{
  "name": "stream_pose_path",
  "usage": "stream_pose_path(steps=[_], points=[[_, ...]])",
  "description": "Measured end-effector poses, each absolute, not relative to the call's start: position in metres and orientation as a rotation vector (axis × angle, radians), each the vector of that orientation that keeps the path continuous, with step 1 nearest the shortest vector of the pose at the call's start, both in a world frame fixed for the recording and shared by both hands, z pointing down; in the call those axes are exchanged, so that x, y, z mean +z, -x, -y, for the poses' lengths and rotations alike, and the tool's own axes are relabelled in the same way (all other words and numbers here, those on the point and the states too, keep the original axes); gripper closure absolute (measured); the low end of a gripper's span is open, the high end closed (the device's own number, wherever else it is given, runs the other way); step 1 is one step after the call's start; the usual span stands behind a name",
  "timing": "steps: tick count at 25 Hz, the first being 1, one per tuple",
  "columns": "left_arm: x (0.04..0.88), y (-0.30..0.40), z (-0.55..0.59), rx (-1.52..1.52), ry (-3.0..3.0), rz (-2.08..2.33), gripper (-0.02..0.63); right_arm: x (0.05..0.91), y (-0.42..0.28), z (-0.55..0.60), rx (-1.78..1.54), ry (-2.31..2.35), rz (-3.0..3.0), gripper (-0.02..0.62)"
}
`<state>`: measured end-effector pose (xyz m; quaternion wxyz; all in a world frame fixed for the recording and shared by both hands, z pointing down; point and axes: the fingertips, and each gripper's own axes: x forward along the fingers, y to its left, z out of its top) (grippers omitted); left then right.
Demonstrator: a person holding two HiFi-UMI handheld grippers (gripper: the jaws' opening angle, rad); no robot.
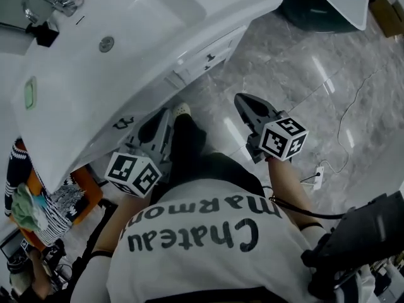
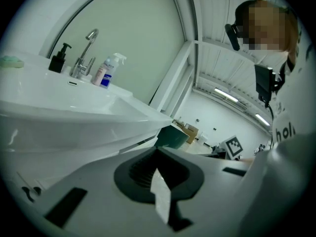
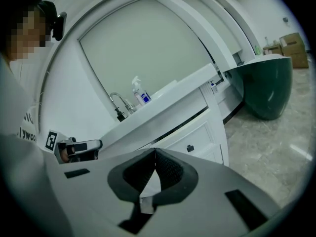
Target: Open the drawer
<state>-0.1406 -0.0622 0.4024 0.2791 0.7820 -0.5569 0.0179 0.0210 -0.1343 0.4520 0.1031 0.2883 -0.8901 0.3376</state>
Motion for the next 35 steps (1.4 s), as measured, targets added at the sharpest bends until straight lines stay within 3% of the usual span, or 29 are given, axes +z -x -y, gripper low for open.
stream_pose_path(steps=[28,29,31,35], points=[[0.54,0.112,0.111,0.265,-2.163,1.286,0.598,0.602,0.025,0.229,0.934,-0.897,2.588,0.582],[0.543,0.112,0.11,0.271,-2.163,1.28,0.597,0.606,0.027,0.23,0.927,-0.894,2.59,0.57],[0.549,0.112,0.109,0.278,-2.164,1.268,0.597,0.613,0.031,0.234,0.925,-0.885,2.595,0.463],[0.554,0.116,0.107,0.292,-2.175,1.249,0.597,0.621,0.039,0.25,0.907,-0.938,2.598,0.463]])
